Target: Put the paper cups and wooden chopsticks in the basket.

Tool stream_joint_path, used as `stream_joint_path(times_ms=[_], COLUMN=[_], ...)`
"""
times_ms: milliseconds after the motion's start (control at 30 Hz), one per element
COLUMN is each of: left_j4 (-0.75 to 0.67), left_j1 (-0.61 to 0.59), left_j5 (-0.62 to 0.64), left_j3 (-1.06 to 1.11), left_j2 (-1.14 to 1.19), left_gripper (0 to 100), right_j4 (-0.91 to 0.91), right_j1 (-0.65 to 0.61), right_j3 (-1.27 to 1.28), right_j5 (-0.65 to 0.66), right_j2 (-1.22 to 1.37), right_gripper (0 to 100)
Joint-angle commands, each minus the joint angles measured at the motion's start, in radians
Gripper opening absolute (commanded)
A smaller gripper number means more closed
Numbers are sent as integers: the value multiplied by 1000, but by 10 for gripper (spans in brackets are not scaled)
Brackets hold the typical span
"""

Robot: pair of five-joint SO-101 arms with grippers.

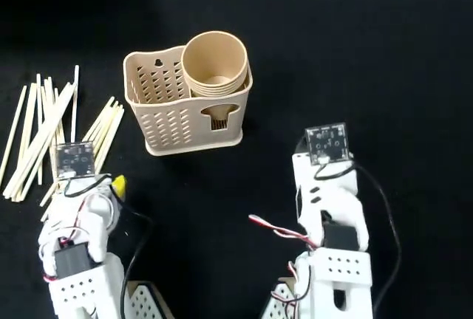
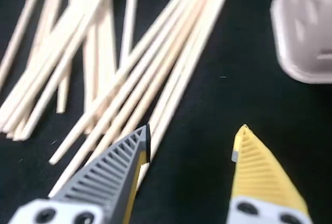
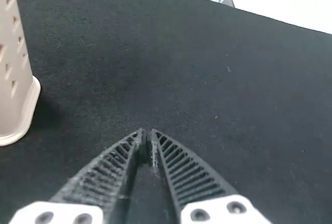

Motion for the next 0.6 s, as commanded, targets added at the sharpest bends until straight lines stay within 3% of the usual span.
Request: stream_joint_path(times_ms=[0,67,267,567], left_j4=[-14,0,98,55], left_j1=[-82,-113,-128,-143], left_j5=[28,54,-34,-209], left_j3=[-113,-186,-464,-803], left_j2=[6,8,117,796], left_gripper=[263,263,265,268], right_j4=[-49,-43,-41,-20], right_j1=[9,9,9,-12], right_j3=[13,13,13,13], right_j5=[37,37,37,44], right_j2=[-22,-21,-21,-21], right_gripper=[13,13,13,13])
